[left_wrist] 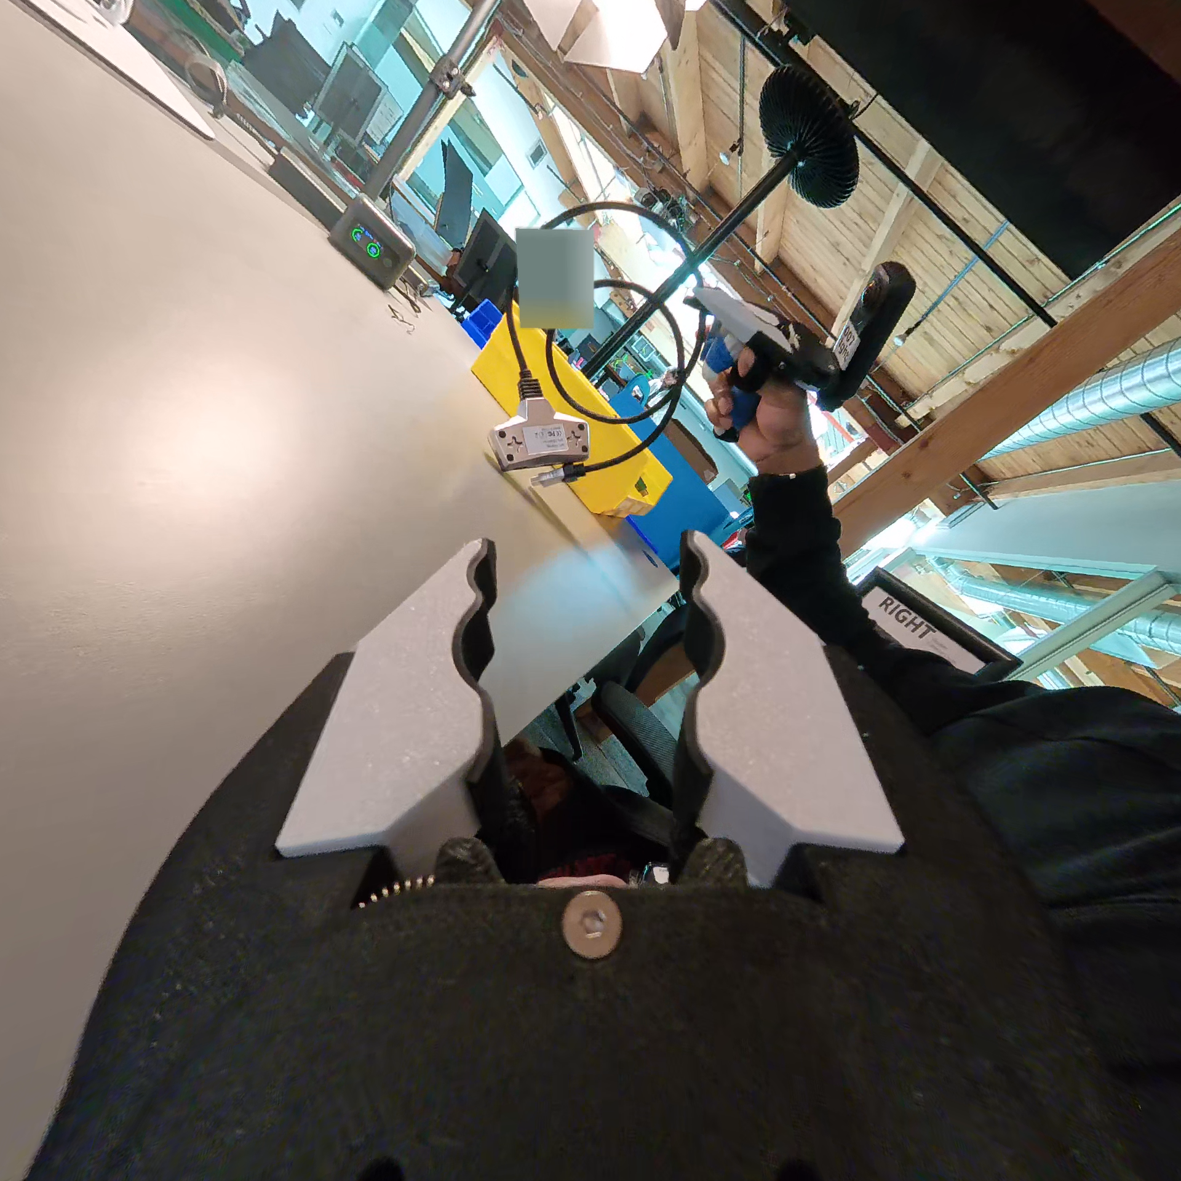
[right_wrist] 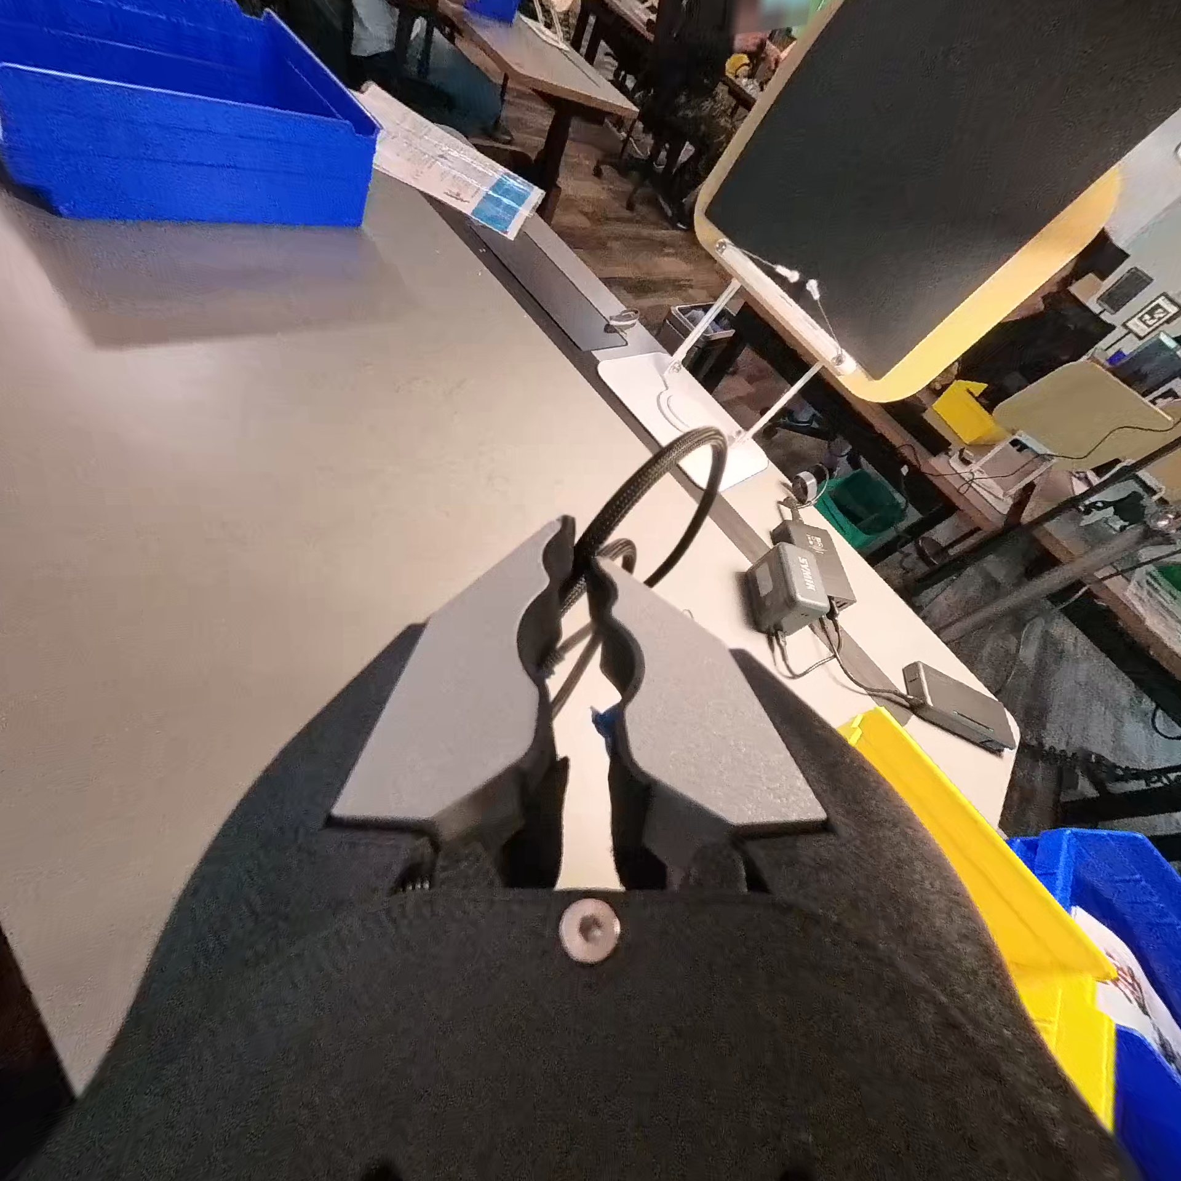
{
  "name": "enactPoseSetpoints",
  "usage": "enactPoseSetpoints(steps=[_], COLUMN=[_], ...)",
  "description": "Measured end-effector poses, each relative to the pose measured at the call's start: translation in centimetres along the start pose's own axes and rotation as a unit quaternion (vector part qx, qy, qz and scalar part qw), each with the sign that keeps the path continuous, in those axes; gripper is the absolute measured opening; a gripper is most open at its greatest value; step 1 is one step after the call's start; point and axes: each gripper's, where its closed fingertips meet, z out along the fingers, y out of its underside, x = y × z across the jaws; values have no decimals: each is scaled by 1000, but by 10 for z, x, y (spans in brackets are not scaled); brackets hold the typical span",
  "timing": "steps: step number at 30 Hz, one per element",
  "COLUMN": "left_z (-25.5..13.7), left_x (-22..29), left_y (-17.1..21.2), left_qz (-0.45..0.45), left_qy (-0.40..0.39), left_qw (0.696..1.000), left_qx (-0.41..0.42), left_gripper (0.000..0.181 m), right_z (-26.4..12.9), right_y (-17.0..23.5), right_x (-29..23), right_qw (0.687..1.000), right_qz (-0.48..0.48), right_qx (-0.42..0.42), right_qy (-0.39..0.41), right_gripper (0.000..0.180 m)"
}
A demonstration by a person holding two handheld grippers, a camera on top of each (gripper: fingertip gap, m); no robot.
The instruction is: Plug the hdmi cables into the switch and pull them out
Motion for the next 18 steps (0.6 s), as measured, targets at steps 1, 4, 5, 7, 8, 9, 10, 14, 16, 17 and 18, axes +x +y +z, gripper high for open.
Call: enactPoseSetpoints(steps=[1, 4, 5, 7, 8, 9, 10, 14, 16, 17, 18], left_z=[1, 4, 6, 11, 14, 18, 21, 31, 34, 36, 36], left_x=[0, 1, 1, 2, 3, 4, 6, 12, 15, 16, 17], left_y=[1, 2, 2, 4, 5, 6, 7, 9, 11, 12, 13], left_qz=[0, 3, 3, 4, 6, 8, 11, 26, 31, 32, 33], left_qy=[-1, 0, 2, 4, 5, 5, 6, 7, 10, 11, 11], left_qw=[1000, 1000, 1000, 1000, 1000, 1000, 1000, 999, 998, 998, 998], left_qx=[-2, -5, -7, -12, -16, -21, -25, -40, -45, -46, -48], left_gripper=[58, 58, 58, 58, 58, 58, 58, 58, 58, 58, 58], right_z=[2, 17, 24, 36, 43, 49, 55, 76, 80, 79, 78], right_y=[2, 16, 20, 30, 35, 41, 48, 88, 98, 101, 102], right_x=[-2, -28, -36, -56, -66, -76, -85, -115, -121, -125, -126], right_qw=[1000, 998, 998, 995, 994, 992, 989, 965, 955, 951, 951], right_qz=[1, -2, -13, -37, -50, -66, -85, -168, -201, -207, -206], right_qx=[-4, -33, -40, -58, -68, -78, -93, -175, -194, -203, -204], right_qy=[-5, -47, -51, -65, -73, -78, -82, -98, -97, -105, -110], right_gripper=[5, 6, 6, 5, 5, 6, 6, 10, 21, 24, 33])
